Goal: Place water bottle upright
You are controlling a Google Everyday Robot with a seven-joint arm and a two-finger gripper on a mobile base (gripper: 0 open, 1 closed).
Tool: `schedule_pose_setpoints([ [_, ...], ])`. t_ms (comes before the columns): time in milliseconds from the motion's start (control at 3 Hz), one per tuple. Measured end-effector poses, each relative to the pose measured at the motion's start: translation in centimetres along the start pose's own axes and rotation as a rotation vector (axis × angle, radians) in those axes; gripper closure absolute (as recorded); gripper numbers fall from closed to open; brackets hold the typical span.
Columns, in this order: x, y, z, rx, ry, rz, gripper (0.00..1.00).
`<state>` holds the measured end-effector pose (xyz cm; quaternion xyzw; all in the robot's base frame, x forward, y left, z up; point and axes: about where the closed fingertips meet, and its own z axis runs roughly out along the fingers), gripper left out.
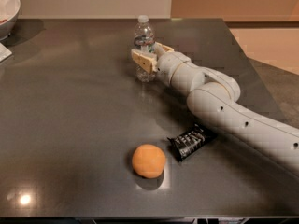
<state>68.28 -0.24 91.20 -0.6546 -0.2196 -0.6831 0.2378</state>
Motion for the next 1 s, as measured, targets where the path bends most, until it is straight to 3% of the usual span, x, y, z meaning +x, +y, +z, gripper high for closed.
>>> schedule_pose_setpoints([
  [333, 0.19, 0.2, -0.58, -0.007, -0.004, 0.005, 0.0],
  [1000, 0.37, 0.56, -1.06, -0.018, -0.014, 0.023, 0.0],
])
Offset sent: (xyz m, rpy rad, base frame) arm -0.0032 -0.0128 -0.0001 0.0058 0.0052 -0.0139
